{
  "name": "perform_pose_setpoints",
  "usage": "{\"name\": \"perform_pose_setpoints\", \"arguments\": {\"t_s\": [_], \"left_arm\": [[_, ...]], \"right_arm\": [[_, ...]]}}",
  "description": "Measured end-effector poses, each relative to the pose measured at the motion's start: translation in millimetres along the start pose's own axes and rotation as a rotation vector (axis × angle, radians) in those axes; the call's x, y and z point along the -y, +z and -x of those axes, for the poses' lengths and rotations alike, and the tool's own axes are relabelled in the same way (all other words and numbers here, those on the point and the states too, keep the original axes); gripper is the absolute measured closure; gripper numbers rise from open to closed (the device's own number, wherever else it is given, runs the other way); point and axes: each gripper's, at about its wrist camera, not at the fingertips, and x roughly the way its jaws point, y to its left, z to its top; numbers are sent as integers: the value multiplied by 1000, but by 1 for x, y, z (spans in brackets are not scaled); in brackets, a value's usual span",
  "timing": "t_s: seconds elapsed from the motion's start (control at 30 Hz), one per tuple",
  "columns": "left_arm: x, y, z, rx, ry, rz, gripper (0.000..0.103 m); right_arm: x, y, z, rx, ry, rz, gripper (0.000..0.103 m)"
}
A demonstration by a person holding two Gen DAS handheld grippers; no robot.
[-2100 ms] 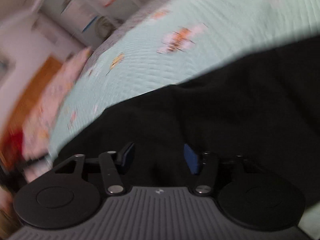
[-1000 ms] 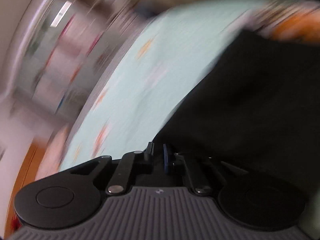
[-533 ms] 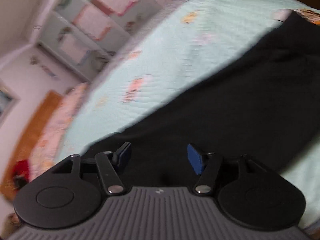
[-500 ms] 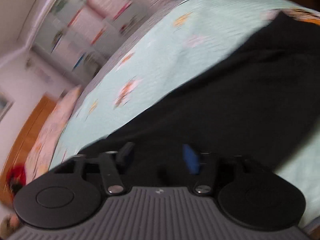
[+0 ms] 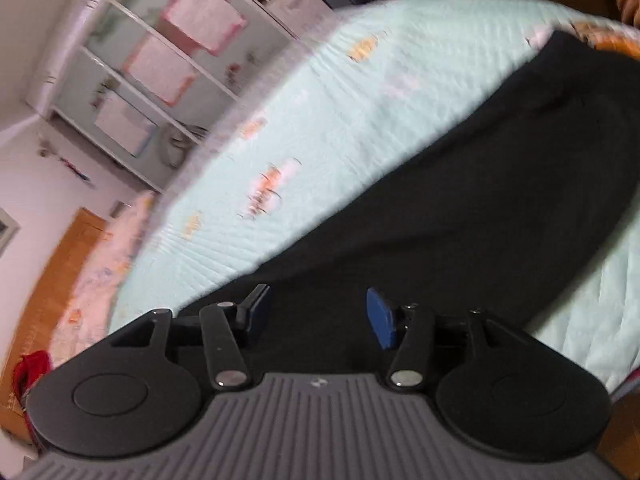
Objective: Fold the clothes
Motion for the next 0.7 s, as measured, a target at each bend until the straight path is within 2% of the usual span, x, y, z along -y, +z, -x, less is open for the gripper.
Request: {"name": "perform_pose_setpoints", "arguments": {"t_s": [0.07, 0.13, 0.2, 0.3, 0.4, 0.5, 0.6, 0.67, 0.7], "left_arm": [[-2, -1, 1, 2, -7, -3, 0], [-4, -1, 1, 3, -12, -4, 0], [-6, -1, 1, 4, -16, -5, 0], [-6, 0, 0, -1, -22, -6, 1], [-6, 0, 0, -1, -23, -2, 1], [-7, 0, -1, -1, -27, 2, 1], [-8, 0, -1, -2, -36, 4, 1], [-9, 0, -1, -1, -42, 3, 1], [-10, 0, -1, -1, -45, 2, 1]], "right_arm": [[11, -3, 14, 32, -91, -91, 57], [12, 0, 27, 85, -149, -160, 56], [-12, -8, 39, 100, -229, -73, 48], [-57, -10, 26, 62, -152, 79, 46], [-95, -23, -3, -22, -8, 116, 45], [-113, -32, -29, -122, 62, 141, 42], [-107, -47, -41, -199, -6, 145, 42], [-84, -41, -36, -182, -94, 88, 44], [-73, -35, -30, -155, -97, 34, 43]]}}
